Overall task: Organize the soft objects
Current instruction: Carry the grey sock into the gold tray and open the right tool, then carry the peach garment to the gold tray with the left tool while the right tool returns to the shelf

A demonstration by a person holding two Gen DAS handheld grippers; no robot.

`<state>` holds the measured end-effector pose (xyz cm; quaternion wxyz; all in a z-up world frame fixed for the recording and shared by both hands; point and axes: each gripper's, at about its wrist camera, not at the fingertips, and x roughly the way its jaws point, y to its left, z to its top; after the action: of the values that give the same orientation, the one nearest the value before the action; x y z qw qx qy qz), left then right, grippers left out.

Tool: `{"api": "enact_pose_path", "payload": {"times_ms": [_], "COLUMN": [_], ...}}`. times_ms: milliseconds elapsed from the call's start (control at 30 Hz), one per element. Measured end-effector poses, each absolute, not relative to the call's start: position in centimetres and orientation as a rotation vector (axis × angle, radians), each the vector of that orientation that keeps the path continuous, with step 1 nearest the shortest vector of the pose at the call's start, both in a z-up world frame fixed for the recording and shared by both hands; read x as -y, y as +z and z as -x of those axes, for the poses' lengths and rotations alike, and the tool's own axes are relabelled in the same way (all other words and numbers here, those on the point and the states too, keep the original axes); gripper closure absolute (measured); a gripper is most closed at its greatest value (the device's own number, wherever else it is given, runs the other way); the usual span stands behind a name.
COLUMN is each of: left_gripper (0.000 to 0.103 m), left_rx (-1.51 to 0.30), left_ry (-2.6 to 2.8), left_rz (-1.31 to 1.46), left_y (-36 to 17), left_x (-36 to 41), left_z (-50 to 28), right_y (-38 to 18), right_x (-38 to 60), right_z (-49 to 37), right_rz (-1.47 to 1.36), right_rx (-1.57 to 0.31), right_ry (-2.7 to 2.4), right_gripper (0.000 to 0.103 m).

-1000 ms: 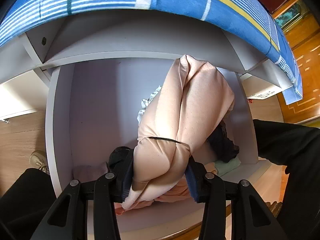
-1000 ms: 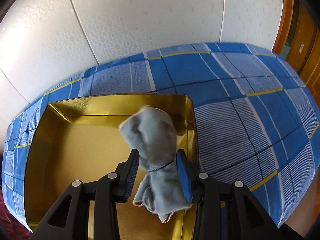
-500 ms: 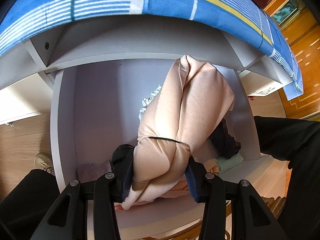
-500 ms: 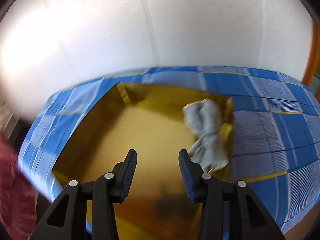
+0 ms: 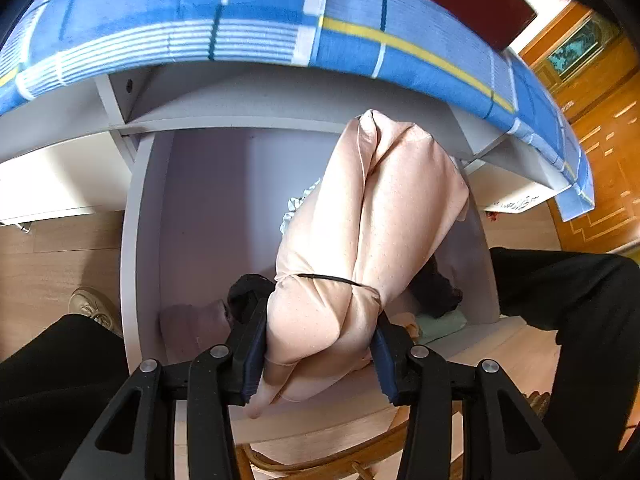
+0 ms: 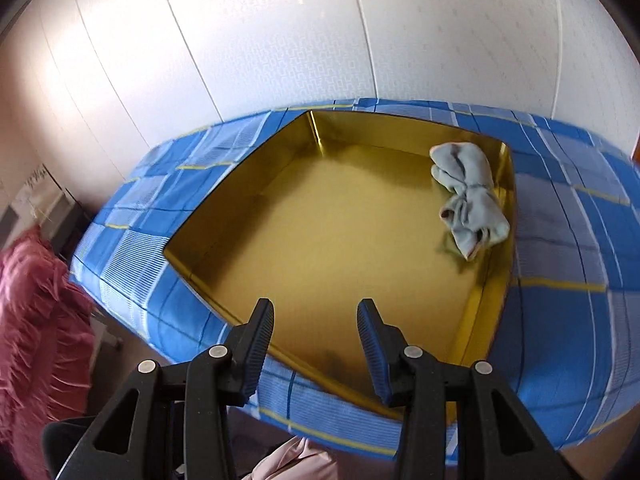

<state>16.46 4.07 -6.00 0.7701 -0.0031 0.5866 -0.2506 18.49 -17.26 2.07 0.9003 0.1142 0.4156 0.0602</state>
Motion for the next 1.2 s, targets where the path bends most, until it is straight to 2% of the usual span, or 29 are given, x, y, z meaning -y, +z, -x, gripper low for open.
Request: {"api": "enact_pose_path", "payload": {"times_ms": [200,533,733,900,1200], "left_gripper": [0.057,0.056,0.056,0.056,0.056], "left_rx": [-1.235,-1.126,-1.043,-0.991,-0.961], "left_ry": [-0.555,-0.582,-0.576,-0.589,-0.583], "left_rz": [0.037,0.041,0.079,0.085,0.133], "left_y": [-4.7,-1.9,0.4,2.6,6.3], "left_x": [-5.0,-5.4,-6.3,-6.7,-7.0], "left_z": [-15.7,-14.3,-13.7,-13.2,-14.9], "right_y": [2.3,2.2,-0.9,-6.1,-16.6], "right_x": [18.3,20.6,22.6,22.4,22.4], "right_z": [-13.8,-6.9,-4.3,-3.5,-6.3], "right_rz": [-0.298,-0.23,-0.244,-0.178,-0.177], "right_rx": [-0.767,-0.616,-0.622,-0.773,-1.285], "right_ry": [0.235,0.142,0.113,0.123,0.034], "right_gripper": [0.059,0.059,0.059,0.059,0.059]}}
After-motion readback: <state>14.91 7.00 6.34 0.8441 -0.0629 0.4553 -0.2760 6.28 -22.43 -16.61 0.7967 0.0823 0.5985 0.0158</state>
